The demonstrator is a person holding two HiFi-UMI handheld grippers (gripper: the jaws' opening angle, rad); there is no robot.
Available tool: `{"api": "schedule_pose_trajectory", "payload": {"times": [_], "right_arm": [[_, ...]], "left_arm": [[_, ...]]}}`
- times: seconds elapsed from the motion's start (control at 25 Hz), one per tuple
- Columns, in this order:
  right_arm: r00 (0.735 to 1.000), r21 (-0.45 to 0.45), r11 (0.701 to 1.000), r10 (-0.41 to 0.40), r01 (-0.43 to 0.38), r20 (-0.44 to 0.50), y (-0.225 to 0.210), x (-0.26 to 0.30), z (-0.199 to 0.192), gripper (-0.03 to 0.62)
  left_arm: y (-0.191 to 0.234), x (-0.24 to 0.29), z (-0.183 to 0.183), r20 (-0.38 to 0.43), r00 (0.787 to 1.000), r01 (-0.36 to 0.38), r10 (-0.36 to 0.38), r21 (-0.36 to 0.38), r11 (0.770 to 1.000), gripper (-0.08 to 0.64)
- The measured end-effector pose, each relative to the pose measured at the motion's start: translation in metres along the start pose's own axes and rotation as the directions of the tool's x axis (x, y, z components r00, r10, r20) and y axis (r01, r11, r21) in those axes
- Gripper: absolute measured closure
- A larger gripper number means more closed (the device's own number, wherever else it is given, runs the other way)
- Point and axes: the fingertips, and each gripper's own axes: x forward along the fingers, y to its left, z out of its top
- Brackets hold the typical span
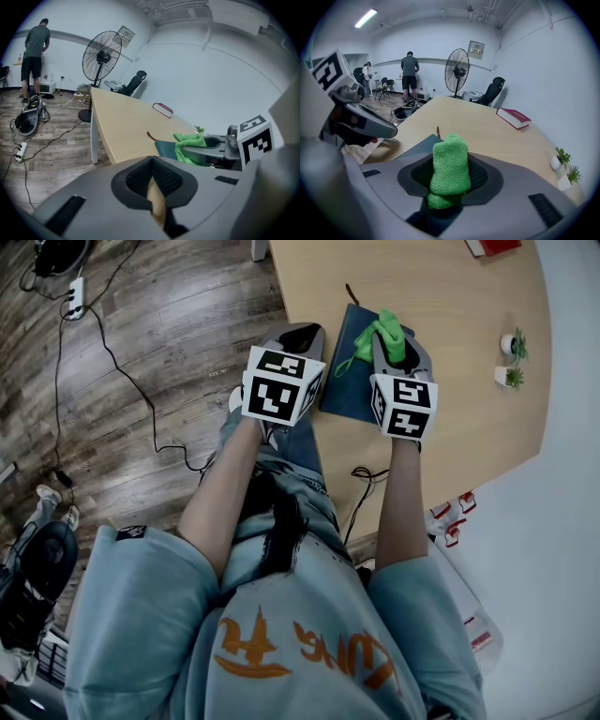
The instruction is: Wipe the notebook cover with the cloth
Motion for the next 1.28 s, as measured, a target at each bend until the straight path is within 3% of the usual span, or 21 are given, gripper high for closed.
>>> {"api": "schedule_pose_trajectory", "payload": {"times": [1.28], "right_arm": [[0.999, 0.057, 0.998, -0.028, 0.029, -0.024, 0.045, -0.048, -0.037, 0.457]], "left_arm": [[0.001, -0.030, -0.023, -0.020, 0.999, 0.036, -0.035, 0.016, 0.999, 0.541]]}}
